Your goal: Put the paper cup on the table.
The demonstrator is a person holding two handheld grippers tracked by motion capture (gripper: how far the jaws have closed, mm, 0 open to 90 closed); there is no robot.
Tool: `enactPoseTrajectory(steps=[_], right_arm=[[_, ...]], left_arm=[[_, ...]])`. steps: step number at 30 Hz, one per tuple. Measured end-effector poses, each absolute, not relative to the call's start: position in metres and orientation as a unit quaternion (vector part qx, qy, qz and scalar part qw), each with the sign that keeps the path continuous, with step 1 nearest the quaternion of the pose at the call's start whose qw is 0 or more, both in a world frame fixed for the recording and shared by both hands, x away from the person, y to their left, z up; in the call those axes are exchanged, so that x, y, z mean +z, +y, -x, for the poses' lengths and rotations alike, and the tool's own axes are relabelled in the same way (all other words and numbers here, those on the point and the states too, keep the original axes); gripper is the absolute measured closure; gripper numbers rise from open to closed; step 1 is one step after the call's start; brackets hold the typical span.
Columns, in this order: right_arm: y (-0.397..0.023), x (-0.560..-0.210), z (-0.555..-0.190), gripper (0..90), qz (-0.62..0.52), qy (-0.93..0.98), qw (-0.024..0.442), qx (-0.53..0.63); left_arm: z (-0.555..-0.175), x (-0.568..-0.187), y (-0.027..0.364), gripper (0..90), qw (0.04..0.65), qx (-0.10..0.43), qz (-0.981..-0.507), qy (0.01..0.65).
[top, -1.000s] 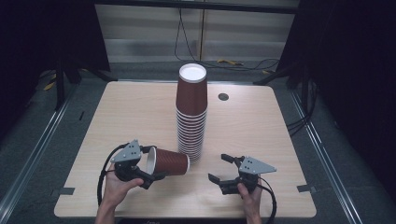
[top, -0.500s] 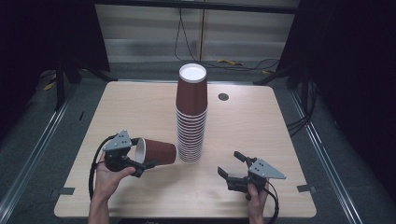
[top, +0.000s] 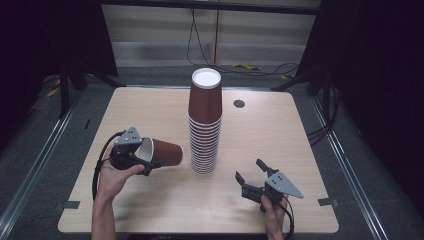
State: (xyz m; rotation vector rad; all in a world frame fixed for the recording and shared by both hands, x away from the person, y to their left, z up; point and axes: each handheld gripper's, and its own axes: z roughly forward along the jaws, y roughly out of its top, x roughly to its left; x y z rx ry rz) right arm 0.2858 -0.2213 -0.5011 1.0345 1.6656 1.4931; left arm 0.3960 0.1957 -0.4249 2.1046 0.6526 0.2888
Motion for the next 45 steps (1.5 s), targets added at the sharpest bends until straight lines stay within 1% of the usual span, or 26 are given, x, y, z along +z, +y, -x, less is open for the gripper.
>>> enactPoseTrajectory(steps=[3,4,7,10,12,17,18,21,22,23,24,27,28,29,32,40,45], right_arm=[[-0.222,-0.502,-0.284,13.4,-0.394,0.631,0.335,0.578],[-0.222,-0.503,-0.280,13.4,-0.386,0.622,0.351,0.583],[-0.221,-0.503,-0.278,13.4,-0.380,0.619,0.357,0.587],[-0.222,-0.504,-0.275,13.2,-0.376,0.608,0.369,0.593],[-0.222,-0.505,-0.275,13.2,-0.375,0.608,0.369,0.594],[-0.222,-0.505,-0.275,13.2,-0.375,0.607,0.370,0.595],[-0.222,-0.505,-0.275,13.3,-0.375,0.608,0.370,0.595],[-0.222,-0.505,-0.275,13.5,-0.376,0.608,0.369,0.594],[-0.222,-0.505,-0.275,13.5,-0.376,0.607,0.370,0.594],[-0.222,-0.505,-0.275,13.5,-0.376,0.607,0.370,0.594],[-0.222,-0.505,-0.274,13.4,-0.376,0.607,0.371,0.593],[-0.222,-0.505,-0.275,13.4,-0.377,0.607,0.371,0.594],[-0.222,-0.505,-0.275,13.4,-0.376,0.607,0.371,0.594],[-0.222,-0.505,-0.275,13.4,-0.376,0.607,0.371,0.594],[-0.222,-0.505,-0.275,13.5,-0.374,0.607,0.372,0.594],[-0.222,-0.505,-0.275,13.4,-0.374,0.607,0.372,0.595],[-0.222,-0.505,-0.275,13.4,-0.374,0.607,0.372,0.595]], left_arm=[[-0.402,-0.425,0.195,4.0,0.438,0.111,-0.851,0.267],[-0.409,-0.425,0.193,4.0,0.425,0.114,-0.855,0.274],[-0.415,-0.426,0.194,3.8,0.423,0.108,-0.853,0.287],[-0.423,-0.426,0.193,3.7,0.404,0.106,-0.860,0.294],[-0.429,-0.425,0.189,3.6,0.378,0.108,-0.869,0.300],[-0.433,-0.424,0.184,3.5,0.353,0.111,-0.879,0.299],[-0.431,-0.422,0.182,3.4,0.329,0.112,-0.889,0.298],[-0.431,-0.421,0.180,3.4,0.323,0.111,-0.893,0.293],[-0.434,-0.421,0.180,3.4,0.309,0.109,-0.898,0.294],[-0.434,-0.421,0.180,3.4,0.309,0.109,-0.898,0.294],[-0.436,-0.421,0.179,3.4,0.292,0.113,-0.902,0.298],[-0.438,-0.420,0.180,3.2,0.290,0.110,-0.902,0.300],[-0.443,-0.420,0.181,3.1,0.286,0.095,-0.904,0.304],[-0.443,-0.420,0.181,3.1,0.286,0.095,-0.904,0.304],[-0.451,-0.422,0.178,3.0,0.260,0.087,-0.911,0.307],[-0.461,-0.416,0.167,2.4,0.224,0.091,-0.925,0.295],[-0.463,-0.416,0.162,2.2,0.224,0.094,-0.926,0.288]])
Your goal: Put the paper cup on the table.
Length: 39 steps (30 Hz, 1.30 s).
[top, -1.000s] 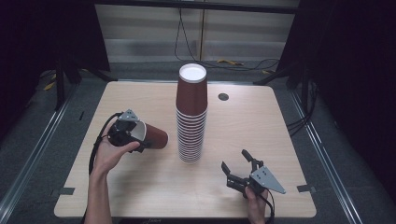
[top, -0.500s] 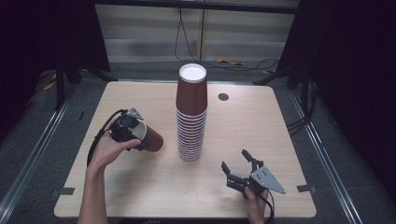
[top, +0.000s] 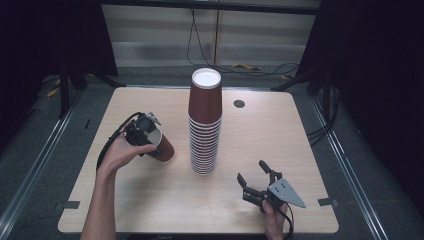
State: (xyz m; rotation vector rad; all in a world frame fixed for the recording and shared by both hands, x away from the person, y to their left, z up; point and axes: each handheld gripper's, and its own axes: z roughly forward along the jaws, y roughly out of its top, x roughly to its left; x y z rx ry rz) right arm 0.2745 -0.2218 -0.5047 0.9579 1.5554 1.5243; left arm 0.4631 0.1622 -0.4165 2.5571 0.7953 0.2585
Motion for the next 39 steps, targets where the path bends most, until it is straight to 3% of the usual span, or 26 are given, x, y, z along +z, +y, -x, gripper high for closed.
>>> enactPoseTrajectory(steps=[20,39], right_arm=[[-0.222,-0.505,-0.275,13.5,-0.375,0.607,0.370,0.595],[-0.222,-0.505,-0.275,13.5,-0.376,0.608,0.369,0.594]], left_arm=[[-0.463,-0.429,0.142,4.2,0.275,0.130,-0.913,0.274],[-0.455,-0.449,0.152,5.6,0.332,0.150,-0.887,0.285]])
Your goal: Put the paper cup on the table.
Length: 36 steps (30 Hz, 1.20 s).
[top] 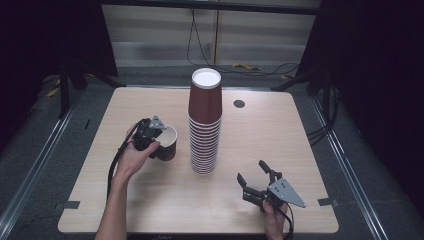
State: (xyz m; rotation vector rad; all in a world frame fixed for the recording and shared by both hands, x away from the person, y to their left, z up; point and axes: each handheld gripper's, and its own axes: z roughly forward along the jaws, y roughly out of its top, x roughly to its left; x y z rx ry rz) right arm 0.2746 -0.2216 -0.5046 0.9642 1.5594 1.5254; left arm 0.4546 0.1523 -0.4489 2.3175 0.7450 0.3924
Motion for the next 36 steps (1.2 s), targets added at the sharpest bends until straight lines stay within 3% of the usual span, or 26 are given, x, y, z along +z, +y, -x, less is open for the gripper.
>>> enactPoseTrajectory(steps=[17,21,29,36], right_arm=[[-0.222,-0.505,-0.275,13.5,-0.374,0.608,0.369,0.596],[-0.222,-0.505,-0.275,13.5,-0.375,0.608,0.368,0.595],[-0.222,-0.505,-0.275,13.5,-0.374,0.608,0.368,0.596],[-0.222,-0.505,-0.275,13.5,-0.374,0.608,0.368,0.596]], left_arm=[[-0.445,-0.476,0.170,15.7,0.349,0.110,-0.874,0.319],[-0.441,-0.481,0.173,15.8,0.347,0.119,-0.872,0.324],[-0.425,-0.479,0.188,16.1,0.401,0.122,-0.845,0.332],[-0.402,-0.476,0.196,16.2,0.449,0.162,-0.807,0.348]])
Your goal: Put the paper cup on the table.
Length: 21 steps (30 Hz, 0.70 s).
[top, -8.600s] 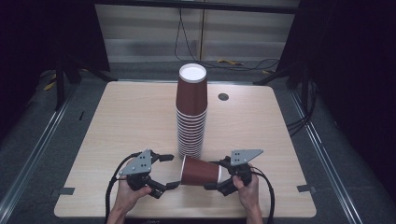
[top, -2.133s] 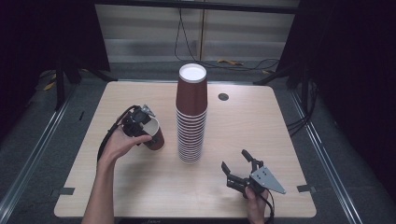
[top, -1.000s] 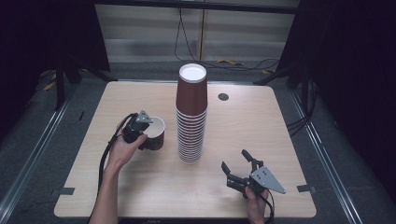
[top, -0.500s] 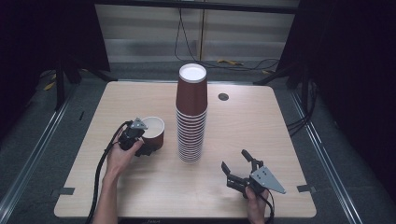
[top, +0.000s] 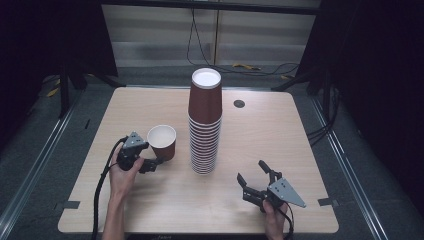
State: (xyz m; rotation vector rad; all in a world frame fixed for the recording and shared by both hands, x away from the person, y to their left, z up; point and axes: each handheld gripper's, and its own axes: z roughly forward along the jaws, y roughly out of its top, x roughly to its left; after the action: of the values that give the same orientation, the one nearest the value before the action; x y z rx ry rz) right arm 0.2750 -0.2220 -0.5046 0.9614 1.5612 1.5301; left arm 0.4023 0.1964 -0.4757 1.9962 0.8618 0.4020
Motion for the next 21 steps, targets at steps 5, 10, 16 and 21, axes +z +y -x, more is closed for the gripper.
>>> enactPoseTrajectory(steps=[5,10,16,21], right_arm=[[-0.222,-0.505,-0.275,13.5,-0.374,0.608,0.368,0.596],[-0.222,-0.505,-0.275,13.5,-0.374,0.608,0.368,0.596],[-0.222,-0.505,-0.275,13.4,-0.374,0.608,0.368,0.596],[-0.222,-0.505,-0.275,13.4,-0.374,0.609,0.368,0.595]], left_arm=[[-0.387,-0.480,0.195,16.5,0.471,0.170,-0.793,0.348],[-0.371,-0.481,0.195,16.5,0.497,0.182,-0.774,0.347],[-0.354,-0.477,0.195,16.5,0.539,0.196,-0.747,0.337],[-0.338,-0.480,0.193,16.5,0.542,0.220,-0.734,0.345]])
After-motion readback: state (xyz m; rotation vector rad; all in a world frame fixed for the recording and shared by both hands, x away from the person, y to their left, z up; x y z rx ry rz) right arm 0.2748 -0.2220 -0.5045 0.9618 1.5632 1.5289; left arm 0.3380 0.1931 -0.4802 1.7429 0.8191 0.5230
